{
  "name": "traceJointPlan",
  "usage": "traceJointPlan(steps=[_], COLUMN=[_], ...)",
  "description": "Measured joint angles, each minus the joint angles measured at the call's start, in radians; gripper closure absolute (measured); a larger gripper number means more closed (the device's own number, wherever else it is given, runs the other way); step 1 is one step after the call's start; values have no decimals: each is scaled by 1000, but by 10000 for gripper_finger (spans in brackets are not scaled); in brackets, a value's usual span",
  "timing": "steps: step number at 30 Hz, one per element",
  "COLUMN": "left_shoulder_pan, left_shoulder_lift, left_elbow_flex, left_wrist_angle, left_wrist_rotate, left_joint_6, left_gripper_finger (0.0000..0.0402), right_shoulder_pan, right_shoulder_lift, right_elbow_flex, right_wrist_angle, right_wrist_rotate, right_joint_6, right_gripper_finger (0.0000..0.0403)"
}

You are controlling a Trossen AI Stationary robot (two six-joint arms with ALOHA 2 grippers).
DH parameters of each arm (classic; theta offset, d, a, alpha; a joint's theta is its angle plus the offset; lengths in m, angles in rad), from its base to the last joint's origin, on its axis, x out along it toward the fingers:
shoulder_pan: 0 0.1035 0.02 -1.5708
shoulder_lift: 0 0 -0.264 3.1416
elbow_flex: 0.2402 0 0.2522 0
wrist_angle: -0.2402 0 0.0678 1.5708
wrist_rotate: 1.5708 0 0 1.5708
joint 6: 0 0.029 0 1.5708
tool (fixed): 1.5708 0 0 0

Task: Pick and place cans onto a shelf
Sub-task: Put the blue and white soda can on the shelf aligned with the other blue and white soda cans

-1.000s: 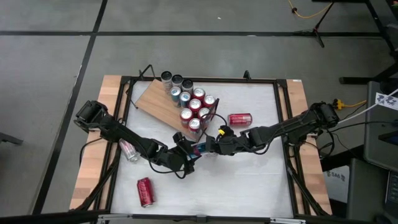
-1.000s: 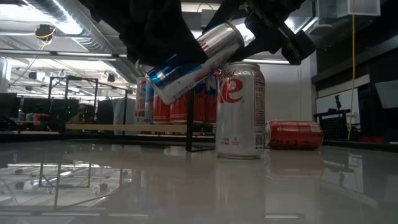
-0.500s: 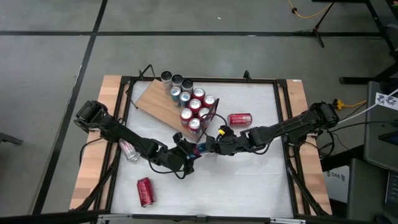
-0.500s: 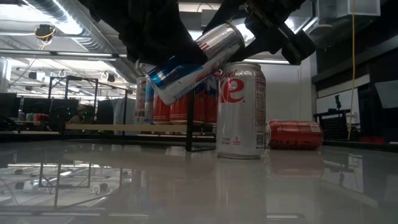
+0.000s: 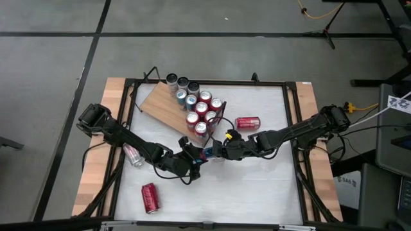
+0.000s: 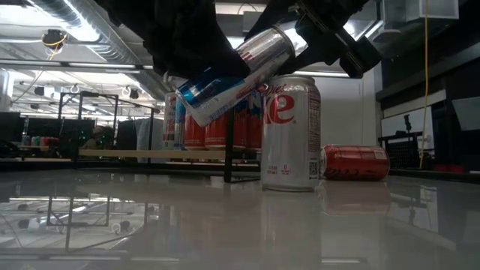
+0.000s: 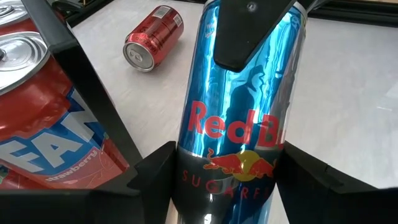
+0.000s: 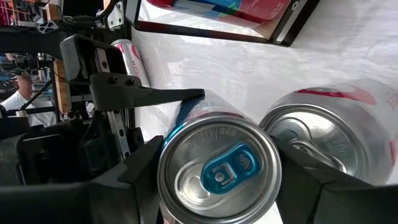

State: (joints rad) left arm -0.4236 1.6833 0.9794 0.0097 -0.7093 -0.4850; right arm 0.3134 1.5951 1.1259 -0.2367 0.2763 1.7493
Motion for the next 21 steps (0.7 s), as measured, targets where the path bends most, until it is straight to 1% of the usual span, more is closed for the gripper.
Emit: traceJointPlan(steps=[13, 16, 21], left_shoulder_pan=[0, 0, -4], left_shoulder_lift=[0, 0, 0], left_elbow_flex=[0, 0, 0], left_wrist_angle=[0, 1, -1], left_wrist_rotate=[-2, -3, -7], left_joint_6=[-1, -4, -6], left_gripper_finger=[181, 181, 181], right_shoulder_pan=[0, 0, 0], right_shoulder_lift=[0, 0, 0], right_elbow_flex=[0, 0, 0], right_wrist_angle=[1, 2, 15], right_wrist_rotate=[0, 0, 0], right_joint_6=[0, 0, 1], right_gripper_finger=[176, 155, 100])
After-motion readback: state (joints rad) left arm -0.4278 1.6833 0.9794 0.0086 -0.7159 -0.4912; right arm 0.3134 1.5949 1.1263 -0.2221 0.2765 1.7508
